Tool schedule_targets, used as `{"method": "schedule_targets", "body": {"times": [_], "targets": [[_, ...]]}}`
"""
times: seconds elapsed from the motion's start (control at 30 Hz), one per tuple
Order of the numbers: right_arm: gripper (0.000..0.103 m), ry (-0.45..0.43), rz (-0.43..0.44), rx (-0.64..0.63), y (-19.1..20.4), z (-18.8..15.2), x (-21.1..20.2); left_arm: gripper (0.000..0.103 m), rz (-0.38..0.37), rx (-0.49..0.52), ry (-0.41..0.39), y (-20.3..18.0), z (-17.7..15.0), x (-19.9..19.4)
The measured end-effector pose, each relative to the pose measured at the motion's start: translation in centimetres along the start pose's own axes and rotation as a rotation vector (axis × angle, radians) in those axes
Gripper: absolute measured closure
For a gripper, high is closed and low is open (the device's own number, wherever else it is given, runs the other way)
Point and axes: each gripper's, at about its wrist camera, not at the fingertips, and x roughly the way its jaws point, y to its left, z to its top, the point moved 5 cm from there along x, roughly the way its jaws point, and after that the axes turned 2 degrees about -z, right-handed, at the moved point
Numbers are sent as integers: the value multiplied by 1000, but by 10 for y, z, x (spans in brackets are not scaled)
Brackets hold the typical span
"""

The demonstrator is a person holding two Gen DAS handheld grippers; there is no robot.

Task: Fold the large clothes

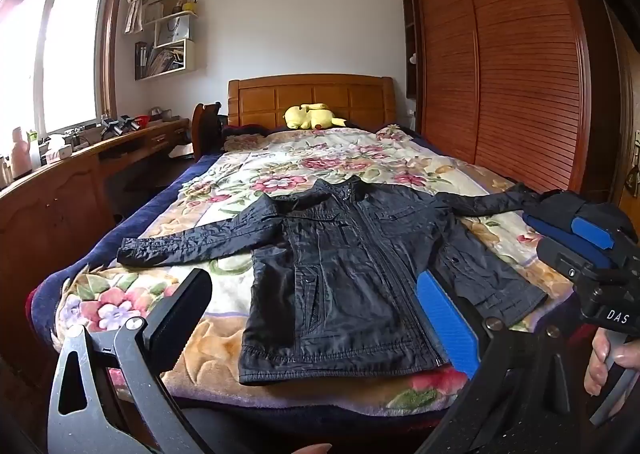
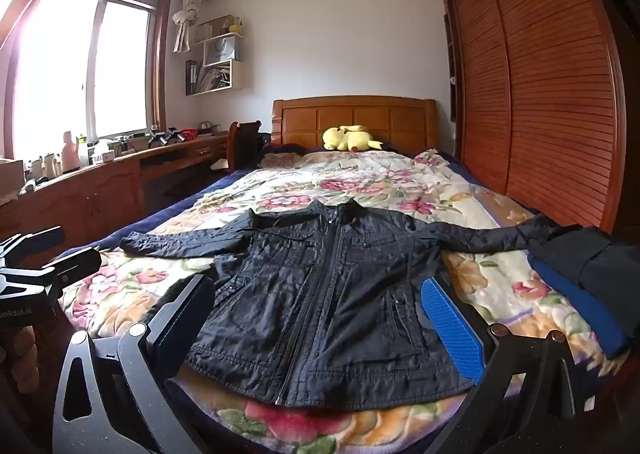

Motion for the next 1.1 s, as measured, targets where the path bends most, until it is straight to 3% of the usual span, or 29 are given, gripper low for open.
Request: {"method": "schedule_targets", "body": {"times": [1.1], "targets": [[0, 7, -3, 6, -1, -1, 0, 0, -8, -27, -3, 2, 0, -1]]}}
